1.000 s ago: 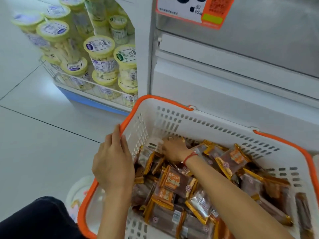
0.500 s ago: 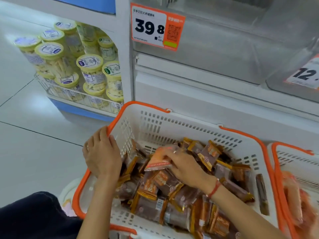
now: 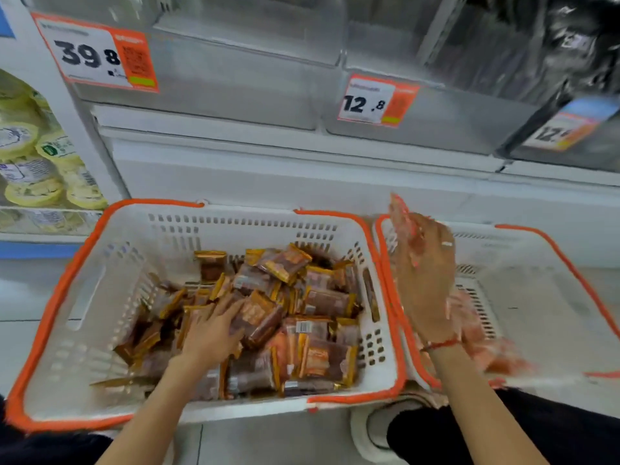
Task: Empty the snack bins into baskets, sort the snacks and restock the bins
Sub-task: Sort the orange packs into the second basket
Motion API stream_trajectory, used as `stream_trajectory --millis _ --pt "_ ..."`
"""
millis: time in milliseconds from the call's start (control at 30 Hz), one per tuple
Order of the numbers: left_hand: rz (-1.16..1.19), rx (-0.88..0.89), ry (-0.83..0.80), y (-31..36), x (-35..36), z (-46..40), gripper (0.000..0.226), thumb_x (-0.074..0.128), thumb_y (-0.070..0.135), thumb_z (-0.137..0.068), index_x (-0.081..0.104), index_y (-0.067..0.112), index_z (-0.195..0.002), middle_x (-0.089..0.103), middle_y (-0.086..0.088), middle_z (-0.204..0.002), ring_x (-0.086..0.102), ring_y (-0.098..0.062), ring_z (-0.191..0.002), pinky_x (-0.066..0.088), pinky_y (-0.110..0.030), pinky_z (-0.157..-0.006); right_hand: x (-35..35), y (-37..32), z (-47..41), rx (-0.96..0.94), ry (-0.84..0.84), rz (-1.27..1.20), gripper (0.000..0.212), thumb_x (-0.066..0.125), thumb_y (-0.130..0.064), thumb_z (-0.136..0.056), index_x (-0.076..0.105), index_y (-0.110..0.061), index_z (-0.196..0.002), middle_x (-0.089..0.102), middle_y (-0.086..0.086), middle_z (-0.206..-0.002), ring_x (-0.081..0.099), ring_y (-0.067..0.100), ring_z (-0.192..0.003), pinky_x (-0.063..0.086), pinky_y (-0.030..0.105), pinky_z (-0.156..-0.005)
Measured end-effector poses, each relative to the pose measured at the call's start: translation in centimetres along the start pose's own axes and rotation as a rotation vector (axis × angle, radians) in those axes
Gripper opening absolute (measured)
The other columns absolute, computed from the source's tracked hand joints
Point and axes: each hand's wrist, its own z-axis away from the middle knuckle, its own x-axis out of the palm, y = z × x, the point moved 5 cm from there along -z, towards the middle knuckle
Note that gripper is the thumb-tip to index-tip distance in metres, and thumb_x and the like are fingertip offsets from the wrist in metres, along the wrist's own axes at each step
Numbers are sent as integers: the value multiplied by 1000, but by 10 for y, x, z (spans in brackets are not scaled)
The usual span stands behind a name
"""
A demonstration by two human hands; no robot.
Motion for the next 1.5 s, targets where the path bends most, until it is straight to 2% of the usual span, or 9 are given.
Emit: stream_trajectory --millis 100,267,467,633,767,1000,1133,1267,1500 --pt "-7 -5 -6 -4 -5 -4 68 48 55 -95 19 36 -153 14 9 -162 28 -24 -144 31 -39 -113 -7 74 9 124 -24 213 36 62 -22 -90 59 -13 -125 57 17 -119 47 33 -110 43 46 -94" --pt "-41 -59 74 4 -5 17 65 44 53 -97 15 36 -153 18 6 -160 18 -26 -147 20 -41 -116 30 143 43 431 -727 395 52 22 -59 -98 38 -35 -142 50 6 -143 43 29 -132 29 49 -112" --pt "-2 -102 45 10 -22 27 59 57 51 -90 34 45 -144 43 6 -148 33 -26 -139 22 -45 -113 51 26 20 113 -428 158 31 54 -27 -94 59 -13 -121 59 11 -124 49 31 -121 42 42 -99" --pt "74 -151 -31 -11 -17 26 30 61 50 -85 64 37 -112 61 8 -118 56 -20 -114 40 -44 -103 114 -93 50 -261 -849 18 29 50 -31 -98 59 -25 -126 58 -6 -124 52 14 -115 43 24 -87" --pt "373 -283 297 -55 -44 31 15 60 36 -92 63 35 -106 69 3 -100 66 -23 -93 50 -34 -71 180 -116 78 -445 -1109 60 33 47 -27 -99 55 -21 -130 59 2 -126 52 22 -119 45 33 -88" --pt "439 -367 714 -95 -97 40 45 62 28 -91 53 21 -135 57 -6 -132 54 -28 -120 47 -45 -96 241 -135 127 -702 -1389 155 81 62 -53 -86 28 -16 -150 32 11 -153 28 30 -141 28 42 -113" --pt "247 -156 374 -70 -75 15 55 52 25 -98 34 27 -150 25 0 -158 21 -24 -145 24 -40 -115 263 -131 153 -828 -1364 305 102 56 -76 -75 9 -31 -154 20 1 -160 17 26 -146 12 50 -115" --pt "58 -114 -95 -73 -23 11 61 41 45 -100 11 41 -153 -8 12 -162 0 -19 -150 21 -48 -117 263 -132 140 -822 -1335 381 81 62 -60 -81 30 -27 -148 41 5 -148 27 29 -138 17 54 -111" --pt "97 -184 -19 -79 -25 7 61 61 46 -90 40 24 -143 4 11 -162 13 -26 -146 36 -50 -107 220 -98 95 -674 -1177 286 57 71 -43 -77 51 -23 -127 50 3 -132 46 25 -119 38 39 -90"
